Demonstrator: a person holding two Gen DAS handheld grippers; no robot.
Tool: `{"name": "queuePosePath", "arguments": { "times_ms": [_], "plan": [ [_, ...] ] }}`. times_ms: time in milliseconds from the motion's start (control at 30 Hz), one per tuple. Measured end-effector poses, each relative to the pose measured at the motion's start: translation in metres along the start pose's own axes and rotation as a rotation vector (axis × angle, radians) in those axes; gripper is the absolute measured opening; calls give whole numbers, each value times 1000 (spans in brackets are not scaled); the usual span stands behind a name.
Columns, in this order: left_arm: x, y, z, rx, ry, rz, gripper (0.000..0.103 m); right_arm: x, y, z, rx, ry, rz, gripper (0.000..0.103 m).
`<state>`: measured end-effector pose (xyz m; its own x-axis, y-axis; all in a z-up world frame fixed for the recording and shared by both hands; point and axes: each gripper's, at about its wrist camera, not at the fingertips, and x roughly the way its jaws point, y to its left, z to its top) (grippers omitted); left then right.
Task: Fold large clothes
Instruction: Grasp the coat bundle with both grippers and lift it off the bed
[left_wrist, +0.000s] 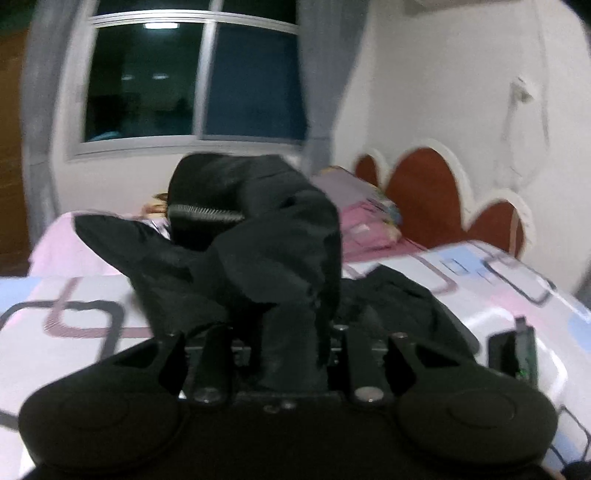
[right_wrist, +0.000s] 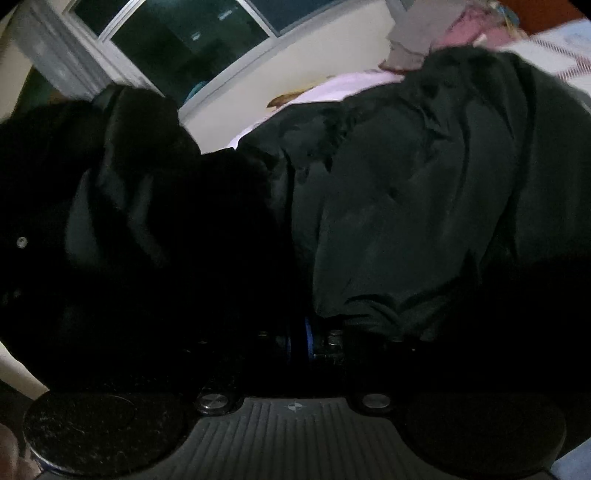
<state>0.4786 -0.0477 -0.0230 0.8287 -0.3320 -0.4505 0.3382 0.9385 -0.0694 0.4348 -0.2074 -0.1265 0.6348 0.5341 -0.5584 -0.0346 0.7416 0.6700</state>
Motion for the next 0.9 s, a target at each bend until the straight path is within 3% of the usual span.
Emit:
{"name": "queuePosePath", "arguments": {
  "times_ms": [133,233,333,567,600,633,667,900],
  "plan": [
    [22,-20,-6,60,66,-55,21,-17,-23,4,96,-22,69,7],
    [28,-36,-12,99,97,-53,21,-57,-49,13,171,-140,59,7],
    [40,-43,-14,95,116,-69,21,-90,-67,27,159,-207,30,7],
    [65,-79,-13,143,177,-103,20,-141,-79,59,78,-249,-11,8],
    [63,-81,-12,154,185,-109,20,-145,-76,61,64,-260,-8,26],
    [65,-84,-14,162,193,-117,20,-142,-67,67,51,-277,-20,67],
    [68,-87,-14,161,198,-124,20,-150,-58,61,28,-299,-17,75],
    [75,-94,-19,155,208,-131,20,-134,-48,76,-16,-210,61,74]
  ]
}}
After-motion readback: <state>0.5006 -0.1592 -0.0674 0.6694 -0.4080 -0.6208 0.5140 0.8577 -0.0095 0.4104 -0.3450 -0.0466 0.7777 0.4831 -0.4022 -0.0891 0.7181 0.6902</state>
